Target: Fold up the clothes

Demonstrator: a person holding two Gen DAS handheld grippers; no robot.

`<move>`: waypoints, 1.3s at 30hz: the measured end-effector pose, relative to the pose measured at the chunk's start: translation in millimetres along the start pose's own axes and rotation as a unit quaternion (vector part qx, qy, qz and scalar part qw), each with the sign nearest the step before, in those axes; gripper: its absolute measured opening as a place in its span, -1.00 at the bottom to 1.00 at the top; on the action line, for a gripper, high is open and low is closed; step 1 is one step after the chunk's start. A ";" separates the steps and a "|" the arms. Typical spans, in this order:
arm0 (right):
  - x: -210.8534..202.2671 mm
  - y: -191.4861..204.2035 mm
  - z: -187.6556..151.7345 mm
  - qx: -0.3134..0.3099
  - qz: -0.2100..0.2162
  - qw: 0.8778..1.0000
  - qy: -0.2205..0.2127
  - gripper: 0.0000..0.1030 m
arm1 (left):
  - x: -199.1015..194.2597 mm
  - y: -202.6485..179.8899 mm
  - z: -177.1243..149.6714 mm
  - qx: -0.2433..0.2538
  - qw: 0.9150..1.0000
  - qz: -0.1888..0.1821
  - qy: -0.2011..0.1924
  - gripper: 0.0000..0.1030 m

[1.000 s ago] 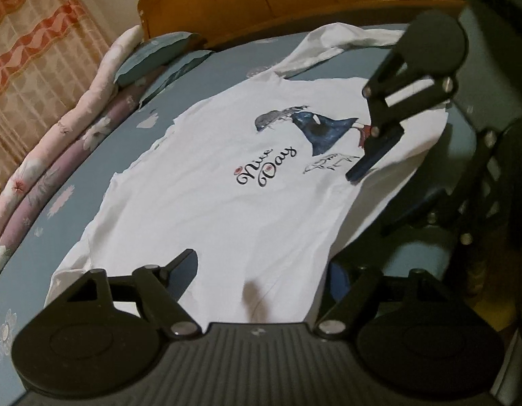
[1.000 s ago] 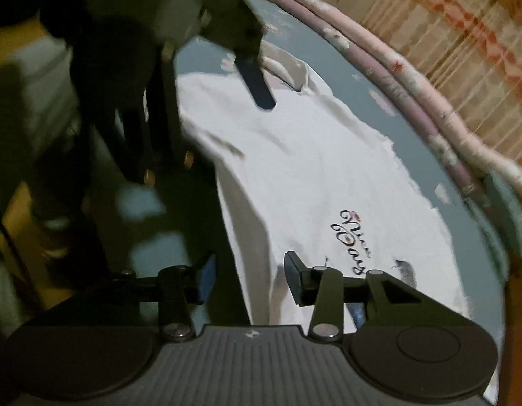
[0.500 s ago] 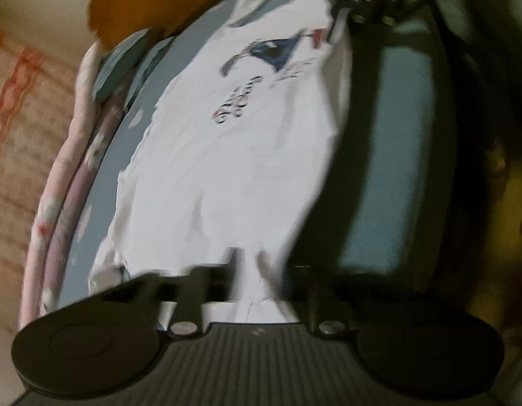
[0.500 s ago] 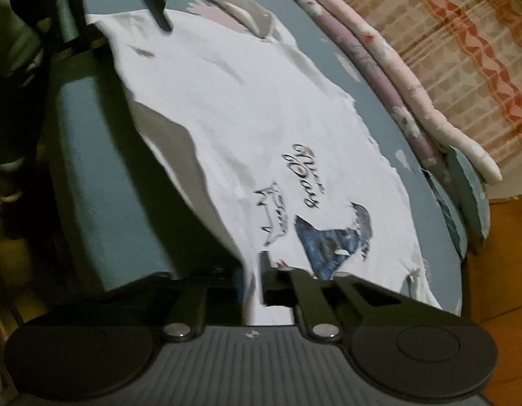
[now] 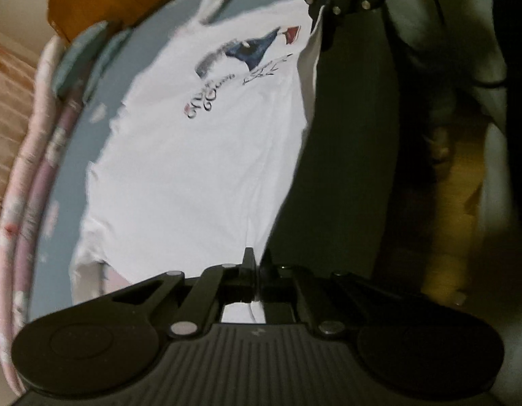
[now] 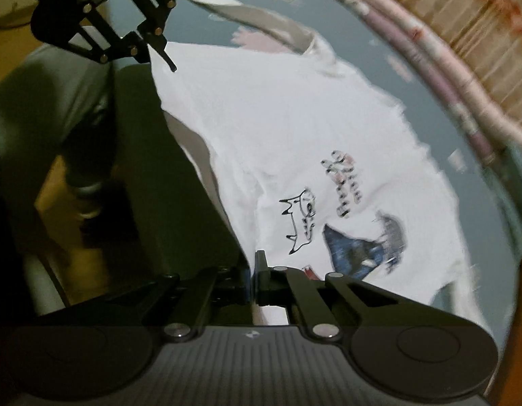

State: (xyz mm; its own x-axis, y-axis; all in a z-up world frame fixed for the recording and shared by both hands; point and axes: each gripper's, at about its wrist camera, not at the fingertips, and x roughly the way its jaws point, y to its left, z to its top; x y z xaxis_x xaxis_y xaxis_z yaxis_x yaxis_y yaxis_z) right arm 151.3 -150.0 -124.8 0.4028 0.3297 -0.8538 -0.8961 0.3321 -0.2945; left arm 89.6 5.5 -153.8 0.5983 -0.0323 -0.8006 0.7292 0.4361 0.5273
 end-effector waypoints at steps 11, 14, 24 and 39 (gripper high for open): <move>-34.7 -42.7 -26.0 0.131 0.050 0.990 -0.020 -0.42 | -42.7 60.5 -23.0 -0.162 0.984 -0.061 -0.030 -0.74; -47.8 -83.9 -42.8 0.223 0.013 0.974 -0.037 -0.31 | -40.1 97.3 -32.6 -0.265 0.962 -0.043 -0.052 -0.28; 0.2 -148.5 -126.8 0.491 -0.027 0.870 -0.028 -0.30 | 39.7 150.7 -79.9 -0.570 0.815 -0.087 -0.068 -0.29; -10.2 -153.0 -135.1 0.531 -0.079 0.841 -0.072 -0.47 | 54.9 159.6 -93.2 -0.604 0.796 -0.031 -0.021 -0.22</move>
State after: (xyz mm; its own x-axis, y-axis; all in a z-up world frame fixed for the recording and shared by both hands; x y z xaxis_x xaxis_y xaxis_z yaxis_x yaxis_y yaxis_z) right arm 259.1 -323.6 -129.0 0.5875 0.2854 -0.7573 -0.1892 0.9583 0.2143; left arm 207.9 157.2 -140.1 0.6028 -0.1057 -0.7909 -0.0779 0.9786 -0.1902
